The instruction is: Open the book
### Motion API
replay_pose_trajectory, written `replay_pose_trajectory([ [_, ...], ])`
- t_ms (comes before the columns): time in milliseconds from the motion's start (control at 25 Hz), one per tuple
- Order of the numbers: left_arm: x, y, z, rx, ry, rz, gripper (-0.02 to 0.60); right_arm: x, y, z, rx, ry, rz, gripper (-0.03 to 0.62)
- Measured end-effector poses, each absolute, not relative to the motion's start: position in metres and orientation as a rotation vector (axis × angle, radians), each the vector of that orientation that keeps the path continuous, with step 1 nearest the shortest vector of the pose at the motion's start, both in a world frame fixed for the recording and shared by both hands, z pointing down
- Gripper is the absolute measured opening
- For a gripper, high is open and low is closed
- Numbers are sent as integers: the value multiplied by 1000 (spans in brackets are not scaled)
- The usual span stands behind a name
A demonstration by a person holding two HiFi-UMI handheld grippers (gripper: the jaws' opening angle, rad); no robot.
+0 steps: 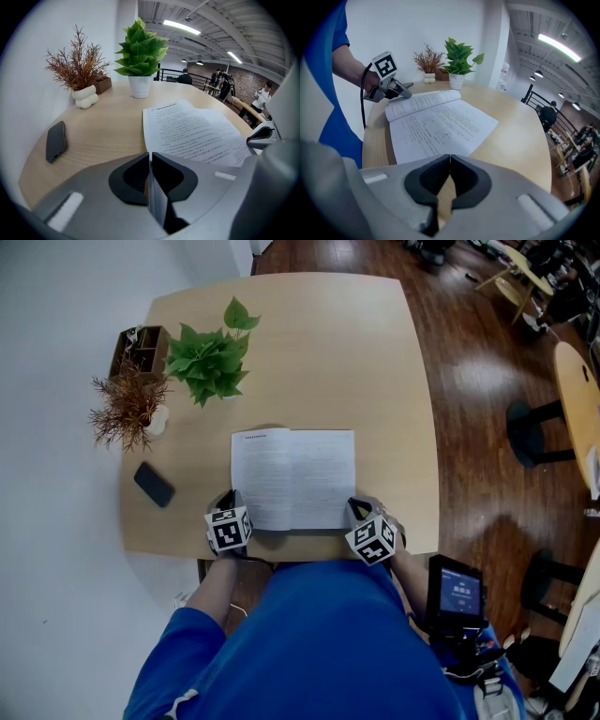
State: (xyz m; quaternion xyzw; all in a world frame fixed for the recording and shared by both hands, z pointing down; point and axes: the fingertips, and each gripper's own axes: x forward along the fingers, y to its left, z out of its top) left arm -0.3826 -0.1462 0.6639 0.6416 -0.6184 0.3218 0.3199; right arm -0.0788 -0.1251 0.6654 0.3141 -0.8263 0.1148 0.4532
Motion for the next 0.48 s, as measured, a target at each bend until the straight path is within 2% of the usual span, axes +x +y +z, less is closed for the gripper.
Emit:
replay_pose_trajectory([
  [480,-383,-147,667,1684,-1622,900,35,-79,-125,666,776,-2035,286,5],
])
